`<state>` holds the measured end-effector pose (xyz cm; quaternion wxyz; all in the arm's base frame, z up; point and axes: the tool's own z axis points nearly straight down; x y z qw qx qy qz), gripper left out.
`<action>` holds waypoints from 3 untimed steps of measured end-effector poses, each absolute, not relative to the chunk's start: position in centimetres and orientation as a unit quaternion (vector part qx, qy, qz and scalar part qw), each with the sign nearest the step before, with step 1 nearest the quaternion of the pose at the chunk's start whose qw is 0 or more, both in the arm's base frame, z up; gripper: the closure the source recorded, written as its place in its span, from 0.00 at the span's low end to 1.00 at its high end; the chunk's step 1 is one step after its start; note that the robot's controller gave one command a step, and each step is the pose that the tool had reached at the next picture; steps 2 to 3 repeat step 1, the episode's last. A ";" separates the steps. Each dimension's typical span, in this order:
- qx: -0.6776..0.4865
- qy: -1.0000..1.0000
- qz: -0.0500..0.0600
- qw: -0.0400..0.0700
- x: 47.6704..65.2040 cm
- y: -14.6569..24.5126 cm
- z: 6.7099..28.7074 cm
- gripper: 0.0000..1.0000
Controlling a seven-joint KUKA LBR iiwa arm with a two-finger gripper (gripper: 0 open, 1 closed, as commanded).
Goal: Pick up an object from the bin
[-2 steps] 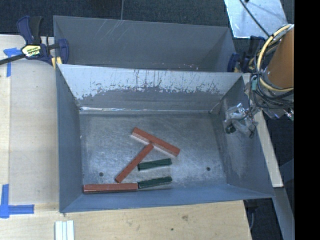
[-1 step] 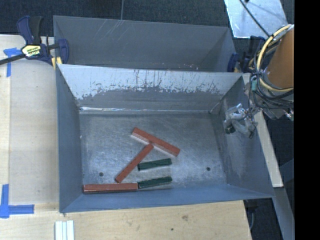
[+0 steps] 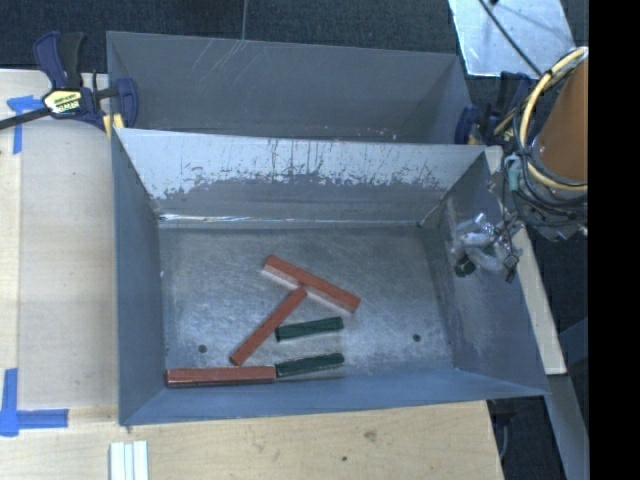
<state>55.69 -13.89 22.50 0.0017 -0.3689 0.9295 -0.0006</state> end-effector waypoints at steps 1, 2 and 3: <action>-0.362 0.932 0.000 0.001 57.0 -15.1 20.4 1.00; -0.362 0.932 0.000 0.001 57.0 -15.1 20.4 1.00; -0.362 0.932 0.000 0.001 57.0 -15.1 20.4 1.00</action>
Offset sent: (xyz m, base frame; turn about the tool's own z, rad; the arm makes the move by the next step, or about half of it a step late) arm 0.0120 -0.0119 -0.0206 0.0123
